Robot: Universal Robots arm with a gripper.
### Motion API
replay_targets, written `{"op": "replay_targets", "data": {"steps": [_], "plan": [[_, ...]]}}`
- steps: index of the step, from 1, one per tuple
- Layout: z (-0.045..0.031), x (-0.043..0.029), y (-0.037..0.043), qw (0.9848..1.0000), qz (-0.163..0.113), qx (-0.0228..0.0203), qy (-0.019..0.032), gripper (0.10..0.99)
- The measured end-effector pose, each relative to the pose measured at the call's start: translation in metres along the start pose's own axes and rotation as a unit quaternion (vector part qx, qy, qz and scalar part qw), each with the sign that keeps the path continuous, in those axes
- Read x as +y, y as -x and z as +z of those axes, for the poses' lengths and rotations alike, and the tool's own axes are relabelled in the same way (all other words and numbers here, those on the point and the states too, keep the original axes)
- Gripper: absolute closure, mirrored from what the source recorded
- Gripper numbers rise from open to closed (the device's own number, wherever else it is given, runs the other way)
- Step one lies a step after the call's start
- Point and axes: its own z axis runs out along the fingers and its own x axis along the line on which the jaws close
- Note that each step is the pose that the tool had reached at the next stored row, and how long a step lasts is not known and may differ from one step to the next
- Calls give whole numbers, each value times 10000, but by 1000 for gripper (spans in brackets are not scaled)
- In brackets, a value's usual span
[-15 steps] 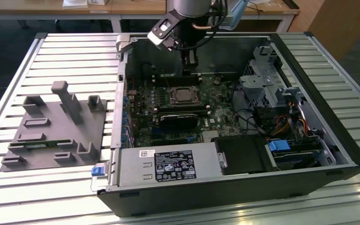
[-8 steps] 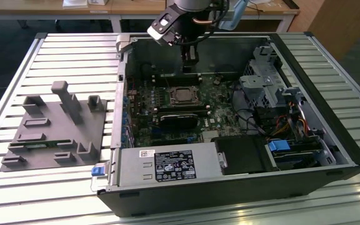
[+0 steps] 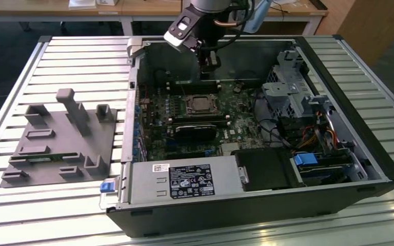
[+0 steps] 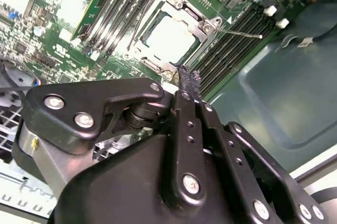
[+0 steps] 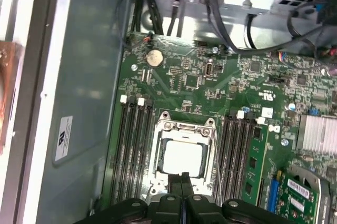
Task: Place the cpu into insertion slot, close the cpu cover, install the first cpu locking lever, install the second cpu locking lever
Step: 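Install the first cpu locking lever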
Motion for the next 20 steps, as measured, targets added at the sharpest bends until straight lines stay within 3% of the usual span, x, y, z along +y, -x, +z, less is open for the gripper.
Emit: {"op": "replay_targets", "data": {"steps": [10, 20], "plan": [[0, 1, 0, 9995, -301, 9, -8, 973], [0, 1, 0, 9965, -832, 20, -23, 973]]}}
